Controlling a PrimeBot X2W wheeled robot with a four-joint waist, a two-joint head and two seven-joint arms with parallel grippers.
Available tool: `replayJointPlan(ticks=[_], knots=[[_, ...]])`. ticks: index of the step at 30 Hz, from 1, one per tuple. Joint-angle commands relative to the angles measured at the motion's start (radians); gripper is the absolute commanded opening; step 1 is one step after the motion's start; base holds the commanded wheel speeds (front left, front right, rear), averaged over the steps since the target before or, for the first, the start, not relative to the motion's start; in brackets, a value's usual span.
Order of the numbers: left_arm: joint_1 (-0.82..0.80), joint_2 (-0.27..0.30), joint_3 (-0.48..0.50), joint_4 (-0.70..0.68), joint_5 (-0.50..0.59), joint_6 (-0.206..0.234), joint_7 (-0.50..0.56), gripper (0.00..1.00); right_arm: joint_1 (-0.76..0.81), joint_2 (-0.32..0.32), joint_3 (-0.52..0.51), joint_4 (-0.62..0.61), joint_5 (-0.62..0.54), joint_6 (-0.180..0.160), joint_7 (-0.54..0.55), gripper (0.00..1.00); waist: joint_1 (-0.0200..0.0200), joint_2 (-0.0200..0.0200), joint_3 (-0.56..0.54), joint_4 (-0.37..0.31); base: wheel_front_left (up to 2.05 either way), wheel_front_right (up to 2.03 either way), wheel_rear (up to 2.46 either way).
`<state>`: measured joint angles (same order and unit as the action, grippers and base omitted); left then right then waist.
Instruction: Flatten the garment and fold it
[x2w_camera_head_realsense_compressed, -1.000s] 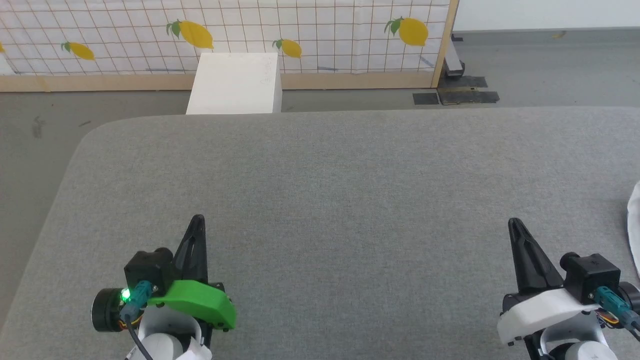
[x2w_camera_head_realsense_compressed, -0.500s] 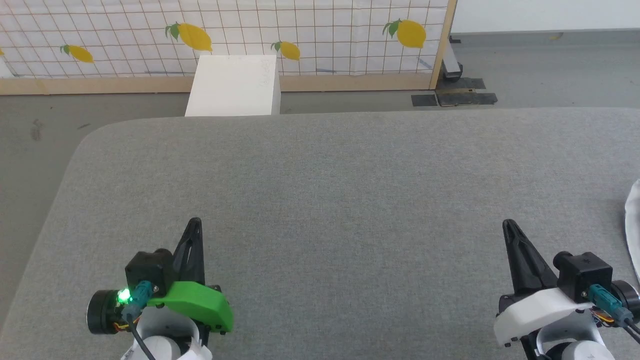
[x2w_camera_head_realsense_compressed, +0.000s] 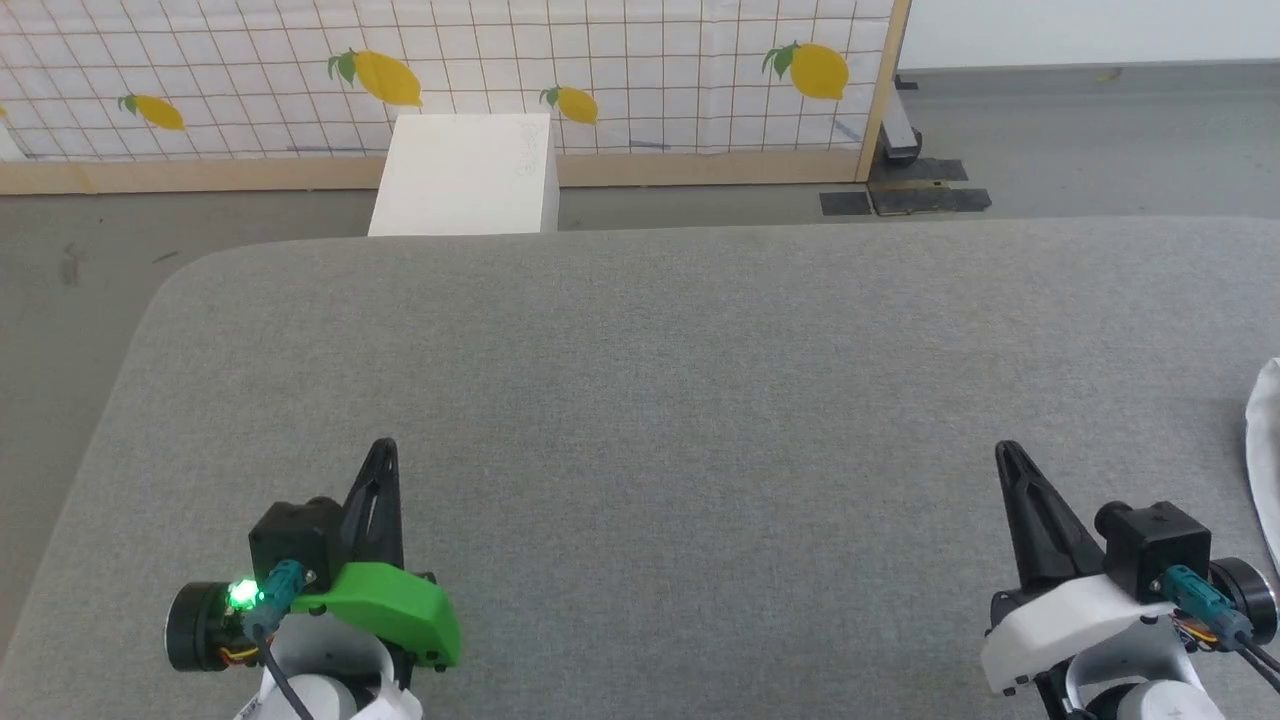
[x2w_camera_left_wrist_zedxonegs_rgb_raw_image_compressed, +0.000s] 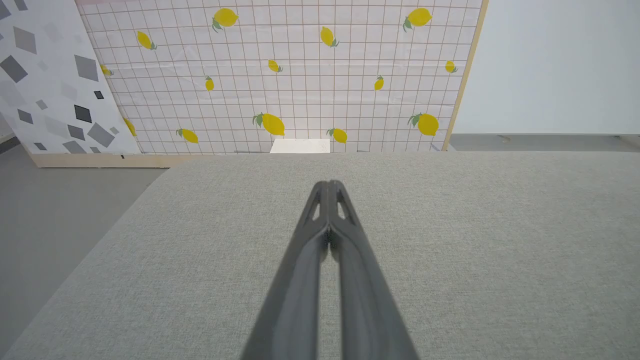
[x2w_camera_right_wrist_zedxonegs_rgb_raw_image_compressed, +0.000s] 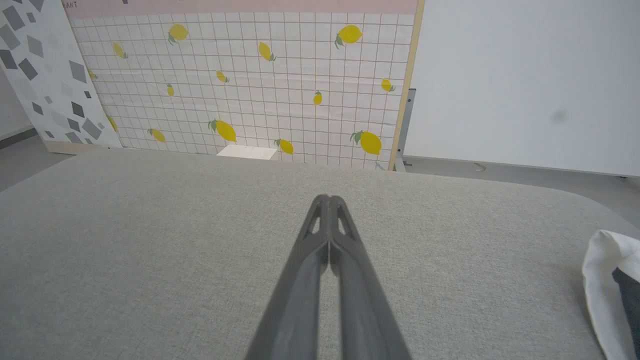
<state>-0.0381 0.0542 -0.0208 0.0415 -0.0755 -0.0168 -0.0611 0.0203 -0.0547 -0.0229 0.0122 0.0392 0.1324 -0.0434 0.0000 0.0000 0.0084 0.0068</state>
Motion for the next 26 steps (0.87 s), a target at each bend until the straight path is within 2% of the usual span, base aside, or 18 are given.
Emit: replayJointPlan(ticks=[1,26], knots=[[0.019,-0.003,0.004,-0.007,0.019,0.006,0.007,0.0,-0.015,0.003,0.004,-0.007,-0.013,-0.001,0.007,0.0,0.0,0.0,0.0,0.0,0.0,0.0,0.0],[0.038,-0.004,0.02,-0.04,0.074,0.016,0.059,0.0,-0.02,0.004,0.022,-0.012,-0.038,-0.002,0.042,0.0,0.0,0.0,-0.008,-0.007,0.0,0.0,0.0]])
